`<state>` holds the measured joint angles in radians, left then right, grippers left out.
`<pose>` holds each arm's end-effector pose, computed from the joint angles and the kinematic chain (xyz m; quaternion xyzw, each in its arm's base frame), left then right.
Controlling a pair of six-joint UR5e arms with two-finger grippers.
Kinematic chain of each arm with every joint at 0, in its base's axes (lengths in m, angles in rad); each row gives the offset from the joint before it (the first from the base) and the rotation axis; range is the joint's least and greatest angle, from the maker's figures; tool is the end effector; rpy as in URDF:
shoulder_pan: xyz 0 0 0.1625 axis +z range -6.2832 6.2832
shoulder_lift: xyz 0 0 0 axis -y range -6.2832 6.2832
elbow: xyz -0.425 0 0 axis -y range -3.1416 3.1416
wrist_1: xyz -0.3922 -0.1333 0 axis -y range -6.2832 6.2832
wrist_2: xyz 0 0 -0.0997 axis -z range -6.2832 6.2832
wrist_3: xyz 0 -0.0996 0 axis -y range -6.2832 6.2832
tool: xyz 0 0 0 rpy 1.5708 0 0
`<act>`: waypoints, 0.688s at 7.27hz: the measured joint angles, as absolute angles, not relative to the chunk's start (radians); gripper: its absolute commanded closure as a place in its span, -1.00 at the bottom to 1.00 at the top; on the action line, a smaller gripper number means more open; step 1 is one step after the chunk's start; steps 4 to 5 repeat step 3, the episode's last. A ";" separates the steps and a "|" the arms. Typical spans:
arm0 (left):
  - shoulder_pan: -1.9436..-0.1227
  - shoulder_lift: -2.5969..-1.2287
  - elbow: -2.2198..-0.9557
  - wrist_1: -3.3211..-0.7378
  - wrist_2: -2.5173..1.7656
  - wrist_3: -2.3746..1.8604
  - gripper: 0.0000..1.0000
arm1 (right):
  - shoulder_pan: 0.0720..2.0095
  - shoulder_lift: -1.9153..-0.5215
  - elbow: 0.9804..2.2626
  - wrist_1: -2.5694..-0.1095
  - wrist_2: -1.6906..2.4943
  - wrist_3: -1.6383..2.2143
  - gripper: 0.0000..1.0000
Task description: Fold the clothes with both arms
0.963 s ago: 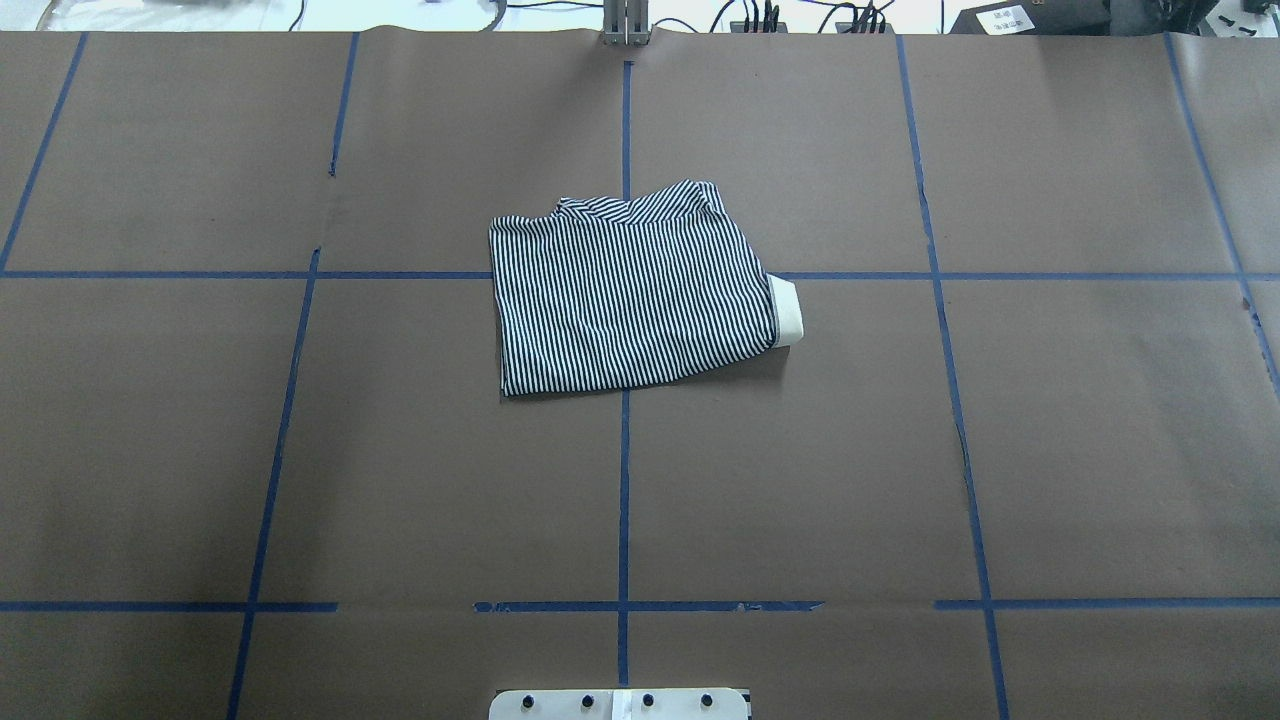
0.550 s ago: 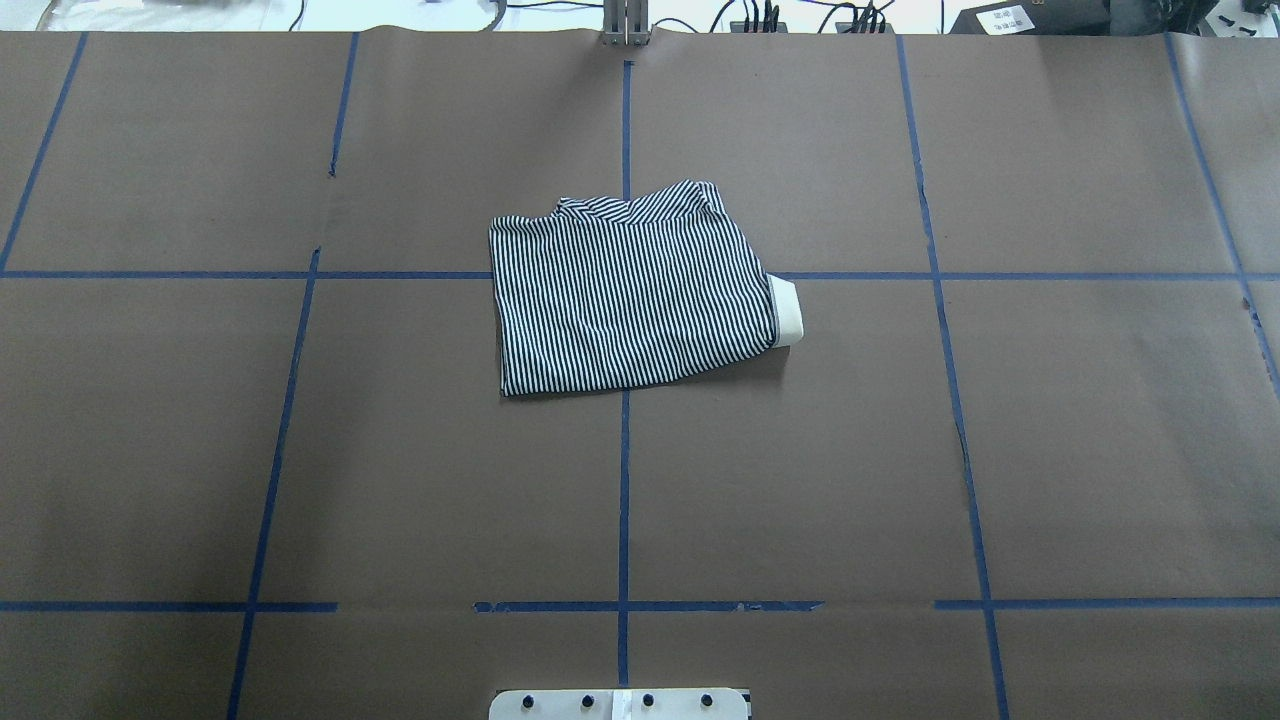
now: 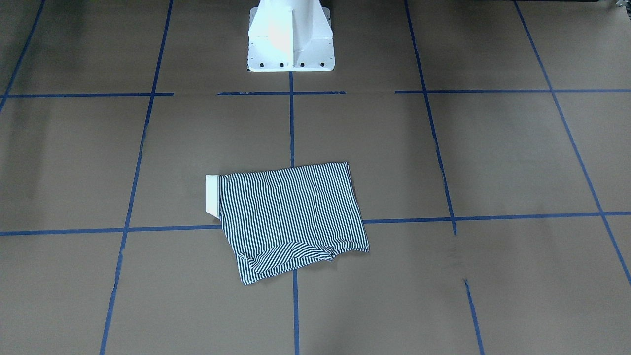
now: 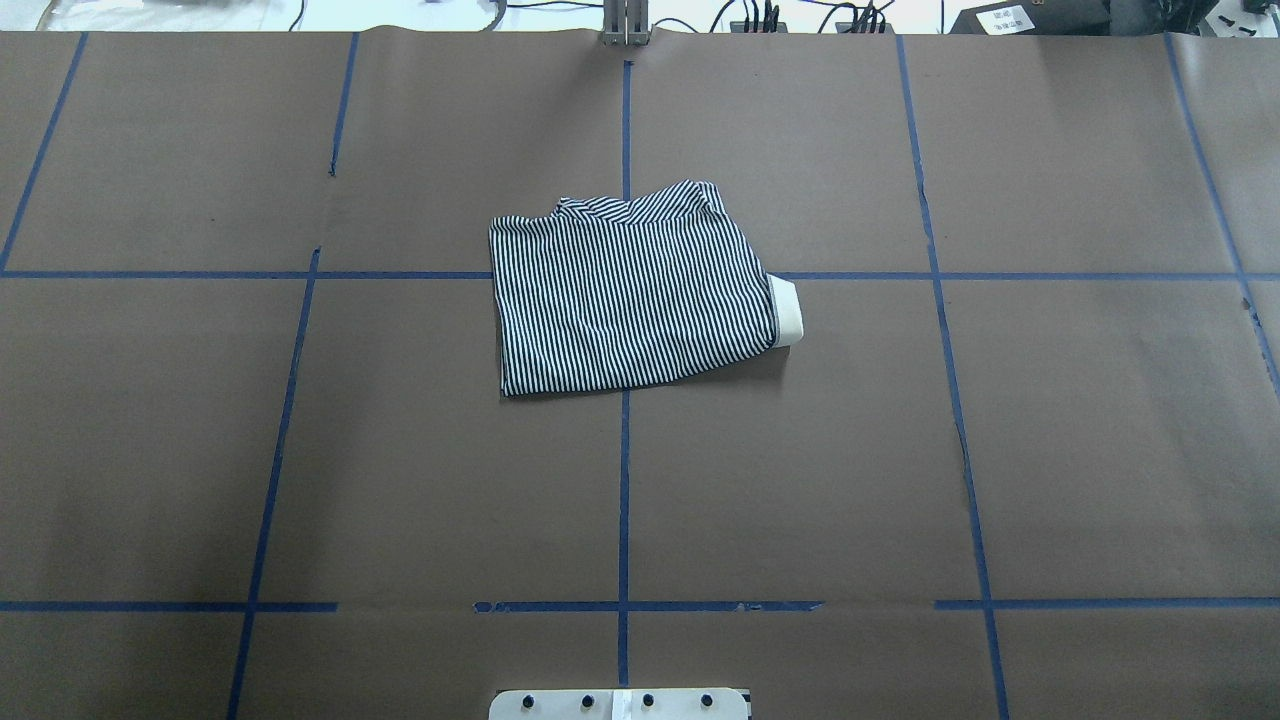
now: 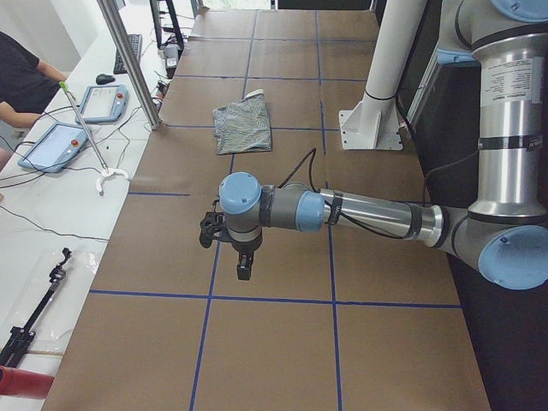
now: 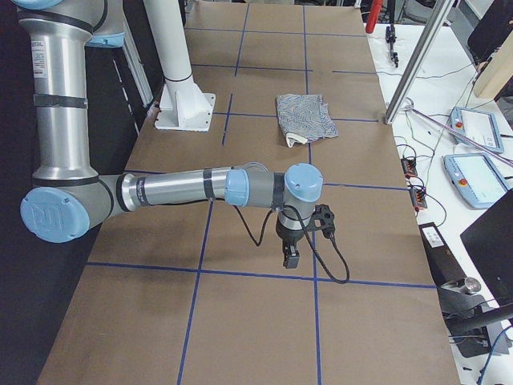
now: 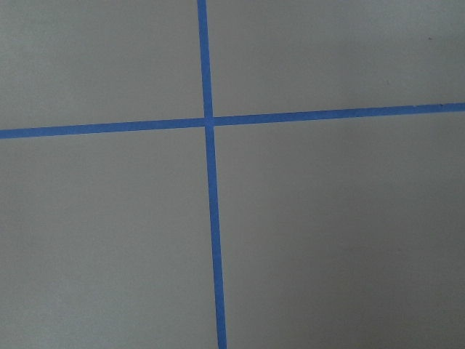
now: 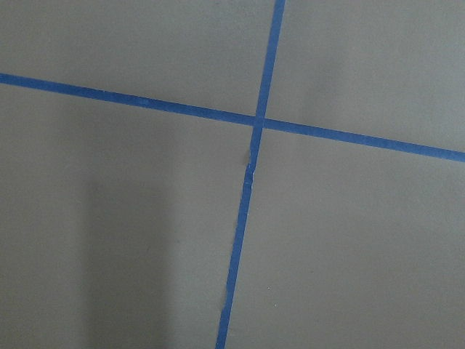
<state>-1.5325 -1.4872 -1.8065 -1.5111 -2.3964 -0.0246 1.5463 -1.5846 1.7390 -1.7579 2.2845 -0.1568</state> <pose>-0.0425 -0.4597 0.5846 0.0297 0.4019 0.0248 0.9149 0.0563 -0.4804 0.6057 0.0078 -0.3495 -0.0791 0.9335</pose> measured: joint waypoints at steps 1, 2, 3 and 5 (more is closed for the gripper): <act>-1.532 -1.487 -1.803 -1.515 -2.397 -0.025 -1.00 | 1.546 -1.585 1.739 -1.758 2.285 -0.157 -1.00; -1.532 -1.486 -1.798 -1.518 -2.397 -0.024 -1.00 | 1.546 -1.585 1.739 -1.758 2.285 -0.158 -1.00; -1.532 -1.484 -1.794 -1.519 -2.398 -0.024 -1.00 | 1.546 -1.589 1.740 -1.758 2.286 -0.160 -1.00; -1.532 -1.484 -1.794 -1.519 -2.398 -0.024 -1.00 | 1.546 -1.589 1.740 -1.758 2.286 -0.160 -1.00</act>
